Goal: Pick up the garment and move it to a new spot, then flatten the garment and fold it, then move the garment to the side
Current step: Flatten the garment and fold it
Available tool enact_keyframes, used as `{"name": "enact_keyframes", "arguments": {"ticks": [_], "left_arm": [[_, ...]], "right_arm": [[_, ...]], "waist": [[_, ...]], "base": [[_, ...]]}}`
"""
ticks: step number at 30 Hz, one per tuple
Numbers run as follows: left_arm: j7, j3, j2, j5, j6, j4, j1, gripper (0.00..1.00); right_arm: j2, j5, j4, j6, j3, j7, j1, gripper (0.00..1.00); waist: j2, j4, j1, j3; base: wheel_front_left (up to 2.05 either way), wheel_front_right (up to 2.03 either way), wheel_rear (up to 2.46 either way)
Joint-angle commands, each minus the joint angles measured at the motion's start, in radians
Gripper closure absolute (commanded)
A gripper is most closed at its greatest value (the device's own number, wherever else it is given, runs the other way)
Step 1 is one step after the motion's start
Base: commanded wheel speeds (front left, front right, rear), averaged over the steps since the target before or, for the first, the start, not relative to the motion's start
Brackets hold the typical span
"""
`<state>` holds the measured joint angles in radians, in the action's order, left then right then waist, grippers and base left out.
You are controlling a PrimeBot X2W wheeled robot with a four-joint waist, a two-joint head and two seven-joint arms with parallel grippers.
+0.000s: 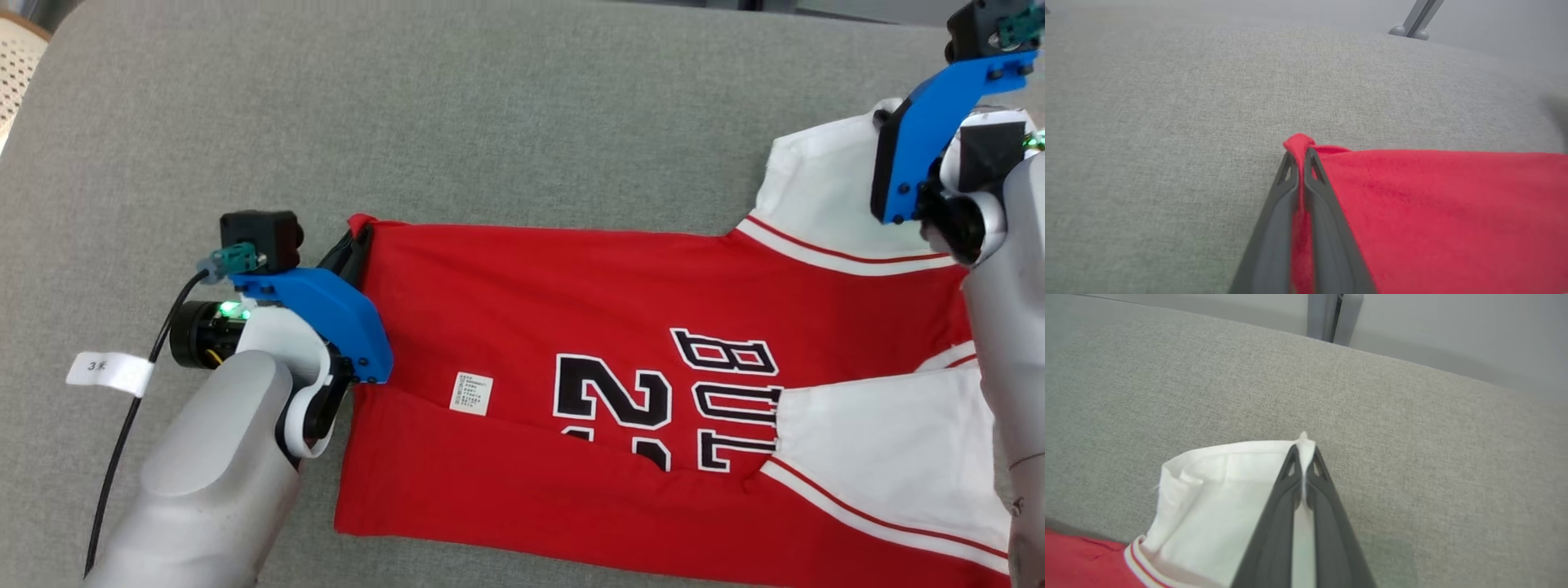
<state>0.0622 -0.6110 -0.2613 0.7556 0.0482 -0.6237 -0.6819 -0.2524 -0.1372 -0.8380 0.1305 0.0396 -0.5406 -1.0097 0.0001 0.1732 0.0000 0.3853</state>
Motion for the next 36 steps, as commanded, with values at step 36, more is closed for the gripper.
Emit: {"name": "enact_keyframes", "arguments": {"ticks": [36], "left_arm": [[-0.293,-0.154,-0.246,-0.144,-0.146,-0.060,0.250,1.00]], "right_arm": [[-0.134,-0.437,0.559,0.001,0.169,-0.119,0.634,1.00]], "waist": [[-0.0001,-0.193,0.0000,-0.251]], "base": [[0.00,0.00,0.00]]}}
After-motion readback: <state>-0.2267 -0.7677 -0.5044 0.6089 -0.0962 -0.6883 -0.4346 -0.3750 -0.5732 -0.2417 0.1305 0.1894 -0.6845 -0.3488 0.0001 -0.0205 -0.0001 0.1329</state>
